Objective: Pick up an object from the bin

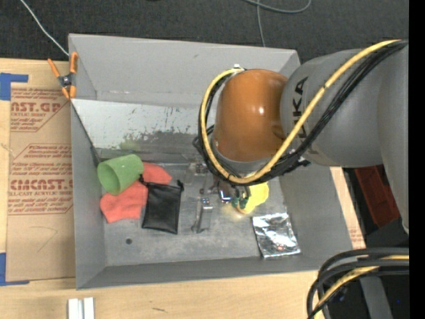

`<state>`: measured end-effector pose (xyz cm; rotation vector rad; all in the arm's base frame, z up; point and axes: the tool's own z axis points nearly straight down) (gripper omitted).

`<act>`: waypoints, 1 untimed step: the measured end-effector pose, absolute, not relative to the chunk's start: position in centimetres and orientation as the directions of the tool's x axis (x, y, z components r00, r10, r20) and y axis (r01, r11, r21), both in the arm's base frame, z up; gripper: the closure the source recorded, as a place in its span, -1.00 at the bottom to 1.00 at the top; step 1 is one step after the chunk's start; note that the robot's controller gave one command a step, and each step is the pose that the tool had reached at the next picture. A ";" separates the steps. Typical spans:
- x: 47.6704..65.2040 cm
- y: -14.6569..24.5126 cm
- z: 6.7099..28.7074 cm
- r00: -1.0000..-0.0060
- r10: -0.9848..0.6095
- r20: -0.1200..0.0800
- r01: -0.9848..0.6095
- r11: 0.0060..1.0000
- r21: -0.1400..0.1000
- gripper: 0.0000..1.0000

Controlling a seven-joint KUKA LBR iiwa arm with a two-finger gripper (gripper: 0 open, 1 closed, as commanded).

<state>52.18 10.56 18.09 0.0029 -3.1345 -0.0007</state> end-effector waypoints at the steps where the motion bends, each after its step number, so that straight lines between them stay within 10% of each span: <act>1: 52.4 10.5 18.5 -1.000 0.000 -0.001 0.000 1.000 0.001 -1.00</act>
Offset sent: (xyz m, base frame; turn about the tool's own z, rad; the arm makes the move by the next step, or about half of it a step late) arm 0.0159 0.0608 -0.1109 -0.4195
